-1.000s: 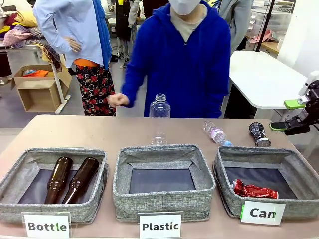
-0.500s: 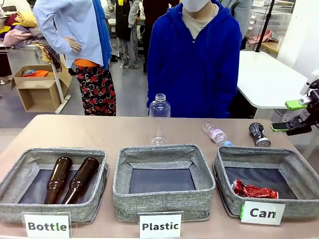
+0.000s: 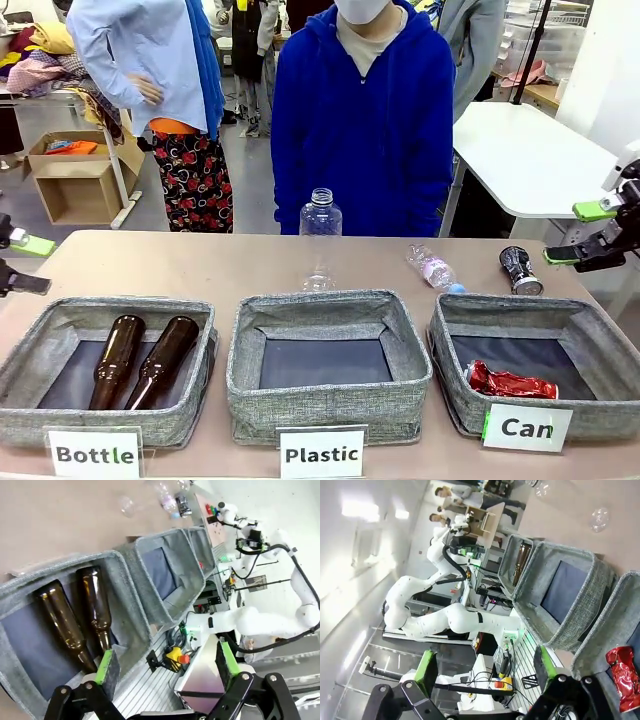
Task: Sort the can waste into the basket.
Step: Pick up the can waste from the table and place it in the right Fabric basket.
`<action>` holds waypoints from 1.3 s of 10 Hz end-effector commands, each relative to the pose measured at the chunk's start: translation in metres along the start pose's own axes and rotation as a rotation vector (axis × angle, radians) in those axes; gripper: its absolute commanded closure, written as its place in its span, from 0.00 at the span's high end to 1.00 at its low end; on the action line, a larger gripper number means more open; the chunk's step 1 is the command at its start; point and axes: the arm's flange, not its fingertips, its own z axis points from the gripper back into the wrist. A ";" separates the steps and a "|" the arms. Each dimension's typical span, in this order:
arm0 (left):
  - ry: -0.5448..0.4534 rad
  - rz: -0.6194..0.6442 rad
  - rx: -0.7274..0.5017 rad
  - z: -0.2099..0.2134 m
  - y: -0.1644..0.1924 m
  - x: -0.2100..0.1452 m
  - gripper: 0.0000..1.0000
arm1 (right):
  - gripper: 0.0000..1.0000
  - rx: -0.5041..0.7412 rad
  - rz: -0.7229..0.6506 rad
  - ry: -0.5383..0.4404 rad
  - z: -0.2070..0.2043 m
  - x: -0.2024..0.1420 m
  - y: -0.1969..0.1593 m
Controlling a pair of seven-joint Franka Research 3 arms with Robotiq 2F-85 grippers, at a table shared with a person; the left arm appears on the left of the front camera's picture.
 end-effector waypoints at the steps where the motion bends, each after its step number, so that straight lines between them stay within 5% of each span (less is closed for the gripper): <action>1: -0.006 -0.016 -0.045 0.014 -0.009 -0.010 1.00 | 1.00 0.002 0.020 0.012 0.003 -0.001 0.001; 10: -0.006 -0.016 -0.045 0.014 -0.009 -0.010 1.00 | 1.00 0.000 0.000 -0.001 0.000 0.000 0.000; 11: -0.006 -0.016 -0.045 0.014 -0.009 -0.010 1.00 | 1.00 -0.276 0.011 0.104 -0.016 0.004 0.006; 13: -0.006 -0.016 -0.045 0.014 -0.009 -0.010 1.00 | 1.00 -0.879 0.002 0.009 -0.037 0.019 0.012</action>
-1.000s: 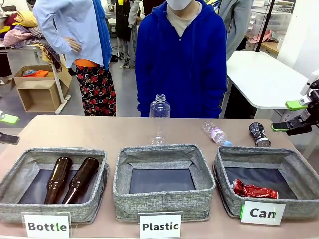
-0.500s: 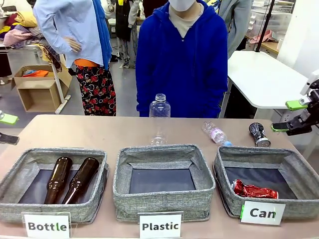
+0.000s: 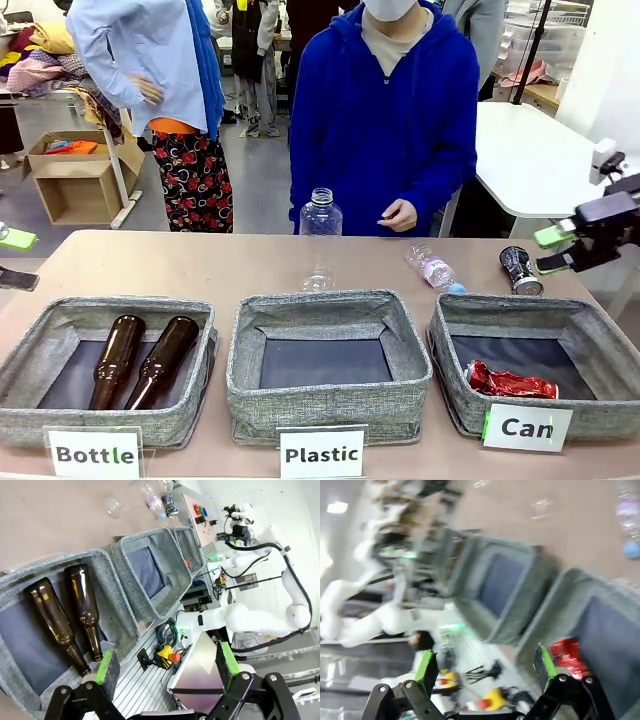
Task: Sort the can waste into the basket.
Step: Pick up the can waste from the table and place it in the right Fabric basket.
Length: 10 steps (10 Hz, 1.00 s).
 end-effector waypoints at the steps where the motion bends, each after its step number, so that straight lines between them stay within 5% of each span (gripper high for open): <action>1: 0.002 -0.010 -0.004 0.001 0.001 -0.002 1.00 | 1.00 -0.608 -0.103 -0.016 -0.014 0.002 0.011; 4: 0.002 -0.010 -0.004 0.001 0.001 -0.002 1.00 | 1.00 -1.037 -0.273 -0.120 -0.005 0.003 0.000; 7: 0.002 -0.010 -0.004 0.001 0.001 -0.002 1.00 | 1.00 -1.031 -0.319 -0.266 0.018 -0.015 0.002; 8: 0.002 -0.010 -0.004 0.001 0.001 -0.002 1.00 | 1.00 -0.927 -0.330 -0.350 0.022 -0.029 0.009; 9: 0.002 -0.010 -0.004 0.001 0.001 -0.002 1.00 | 1.00 -0.989 -0.209 -0.259 0.027 0.010 -0.011; 10: 0.002 -0.010 -0.004 0.001 0.001 -0.002 1.00 | 1.00 -0.989 -0.209 -0.259 0.027 0.010 -0.011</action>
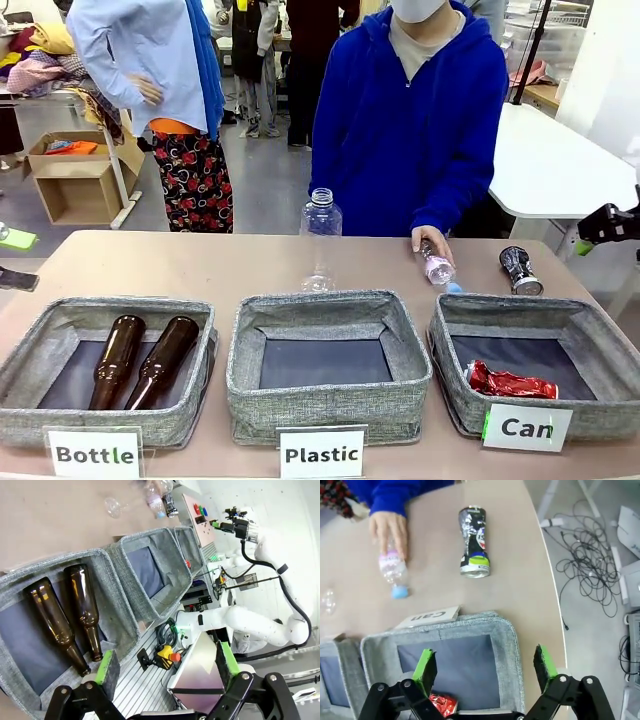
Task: Sort the can waste into the basket.
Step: Pick up the can waste from the table and place it in the right Fabric basket.
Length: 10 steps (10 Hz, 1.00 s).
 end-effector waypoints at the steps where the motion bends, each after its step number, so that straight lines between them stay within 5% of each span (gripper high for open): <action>1: 0.002 -0.010 -0.004 0.001 0.000 -0.002 1.00 | 1.00 -0.003 -0.018 -0.005 0.002 0.000 -0.003; 7: 0.002 -0.010 -0.004 0.001 0.000 -0.002 1.00 | 1.00 -0.010 0.044 0.178 -0.048 0.079 -0.013; 10: 0.002 -0.010 -0.004 0.001 0.000 -0.002 1.00 | 1.00 0.137 0.136 0.259 -0.065 0.090 -0.027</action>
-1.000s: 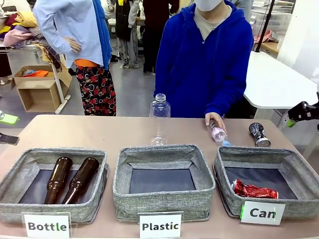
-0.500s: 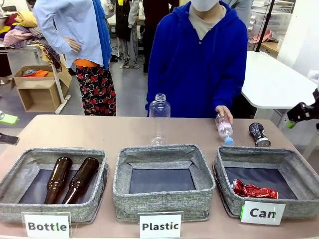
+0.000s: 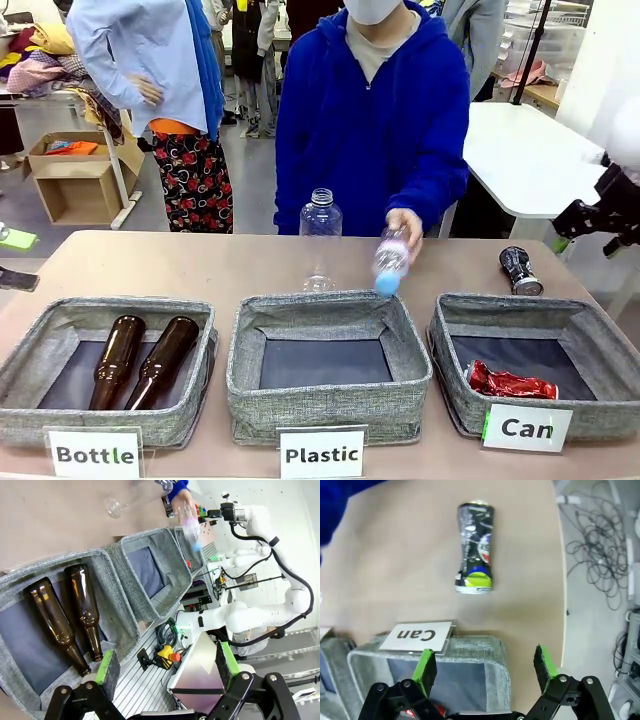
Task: Sort the can waste into the basket.
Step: Pick up the can waste from the table and place it in the right Fabric basket.
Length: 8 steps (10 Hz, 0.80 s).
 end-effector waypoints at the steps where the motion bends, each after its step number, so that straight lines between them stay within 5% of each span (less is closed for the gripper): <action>1: 0.002 -0.010 -0.004 0.001 0.000 -0.002 1.00 | 1.00 0.123 -0.016 -0.033 0.030 -0.016 -0.035; 4: 0.002 -0.010 -0.004 0.001 0.000 -0.002 1.00 | 1.00 0.223 -0.114 -0.062 0.046 -0.048 -0.095; 8: 0.002 -0.010 -0.004 0.001 0.000 -0.002 1.00 | 1.00 0.258 -0.085 -0.072 0.031 -0.034 -0.091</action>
